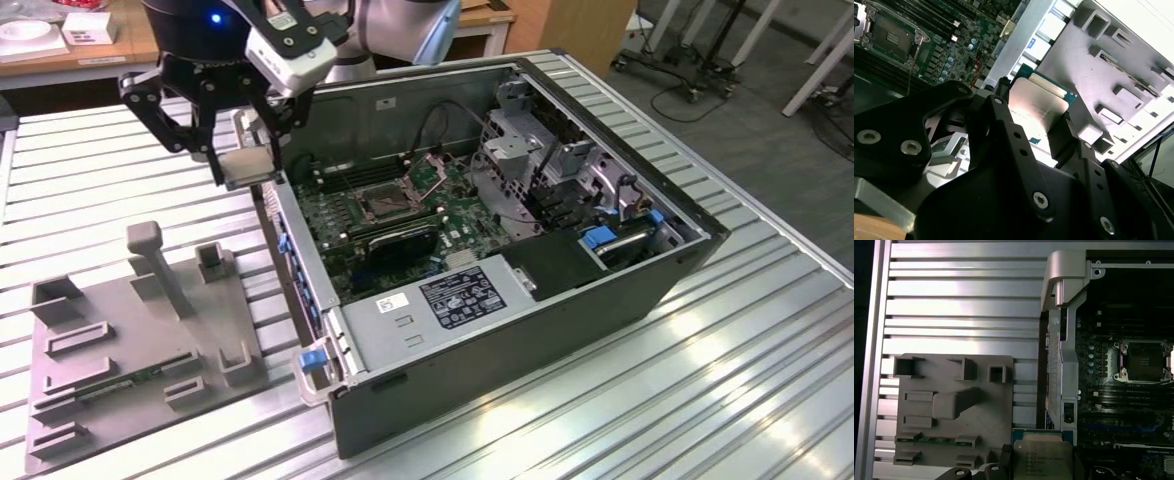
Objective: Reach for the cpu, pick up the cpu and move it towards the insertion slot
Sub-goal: 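Pick up the cpu and move it towards the insertion slot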
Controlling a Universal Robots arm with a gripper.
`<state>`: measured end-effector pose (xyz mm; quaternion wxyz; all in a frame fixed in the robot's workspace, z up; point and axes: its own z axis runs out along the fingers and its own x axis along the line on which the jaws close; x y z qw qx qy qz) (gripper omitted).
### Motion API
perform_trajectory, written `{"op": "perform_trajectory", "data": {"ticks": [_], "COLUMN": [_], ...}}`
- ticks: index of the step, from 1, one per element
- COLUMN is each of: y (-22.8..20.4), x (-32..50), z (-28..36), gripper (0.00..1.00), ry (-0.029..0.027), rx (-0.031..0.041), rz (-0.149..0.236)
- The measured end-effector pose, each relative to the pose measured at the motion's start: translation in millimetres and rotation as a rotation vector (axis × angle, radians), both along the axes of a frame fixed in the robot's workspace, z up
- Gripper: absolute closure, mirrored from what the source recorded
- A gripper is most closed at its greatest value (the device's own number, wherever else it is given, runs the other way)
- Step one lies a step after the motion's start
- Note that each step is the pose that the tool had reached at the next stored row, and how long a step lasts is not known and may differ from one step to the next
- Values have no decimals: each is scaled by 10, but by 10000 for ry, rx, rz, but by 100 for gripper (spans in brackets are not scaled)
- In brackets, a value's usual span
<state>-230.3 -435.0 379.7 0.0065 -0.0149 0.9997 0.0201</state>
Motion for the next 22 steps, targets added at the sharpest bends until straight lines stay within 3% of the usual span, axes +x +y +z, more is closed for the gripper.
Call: {"op": "perform_trajectory", "data": {"ticks": [22], "y": [0], "x": [235], "z": [-2], "gripper": [45], "ry": [0], "rx": [0], "rz": [-2]}}
